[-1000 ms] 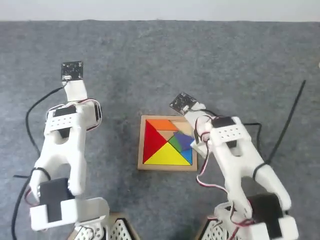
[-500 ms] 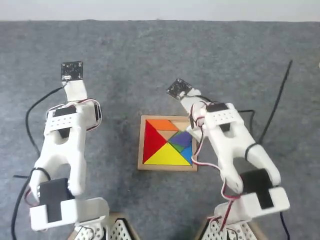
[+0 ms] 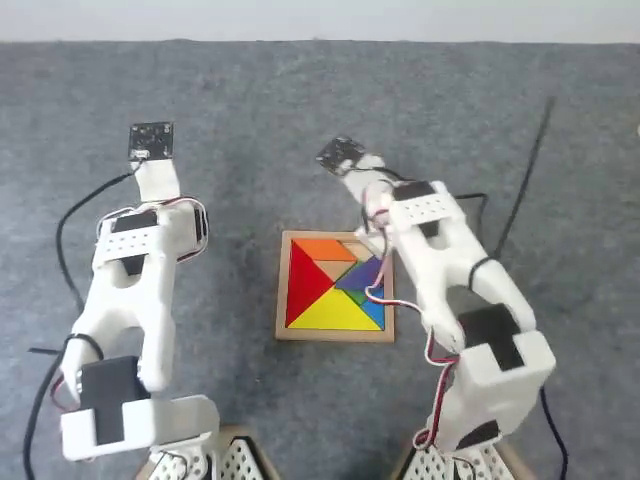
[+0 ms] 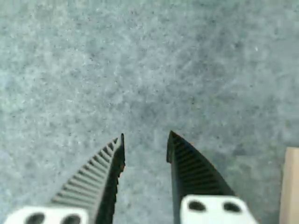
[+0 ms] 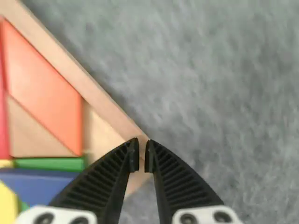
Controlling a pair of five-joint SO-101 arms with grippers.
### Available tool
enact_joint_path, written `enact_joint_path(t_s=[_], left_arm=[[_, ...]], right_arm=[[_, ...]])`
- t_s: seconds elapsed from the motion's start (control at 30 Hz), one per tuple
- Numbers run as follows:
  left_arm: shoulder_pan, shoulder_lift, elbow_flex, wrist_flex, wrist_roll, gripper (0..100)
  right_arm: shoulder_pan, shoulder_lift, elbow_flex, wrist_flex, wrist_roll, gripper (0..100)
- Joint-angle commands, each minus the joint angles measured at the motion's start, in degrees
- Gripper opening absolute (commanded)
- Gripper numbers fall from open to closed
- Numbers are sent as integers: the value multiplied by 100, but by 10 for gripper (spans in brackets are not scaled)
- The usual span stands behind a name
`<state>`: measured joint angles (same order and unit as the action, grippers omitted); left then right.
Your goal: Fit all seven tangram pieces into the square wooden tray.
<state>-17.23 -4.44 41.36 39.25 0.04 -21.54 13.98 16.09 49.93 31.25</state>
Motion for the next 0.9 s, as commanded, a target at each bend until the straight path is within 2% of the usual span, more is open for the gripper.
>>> enact_joint_path(t_s=[0.0, 0.13, 0.37, 0.87], left_arm=[[26, -26, -215, -114, -18, 152], [26, -26, -215, -114, -18, 152], [35, -26, -215, -114, -18, 152], [35, -26, -224, -114, -18, 152]], right_arm=[[-163, -171, -642, 549, -545, 46], [-400, -804, -536, 1042, -1011, 45], [-1200, -1367, 510, 453, -1160, 47], [-1455, -936, 712, 593, -1319, 48]])
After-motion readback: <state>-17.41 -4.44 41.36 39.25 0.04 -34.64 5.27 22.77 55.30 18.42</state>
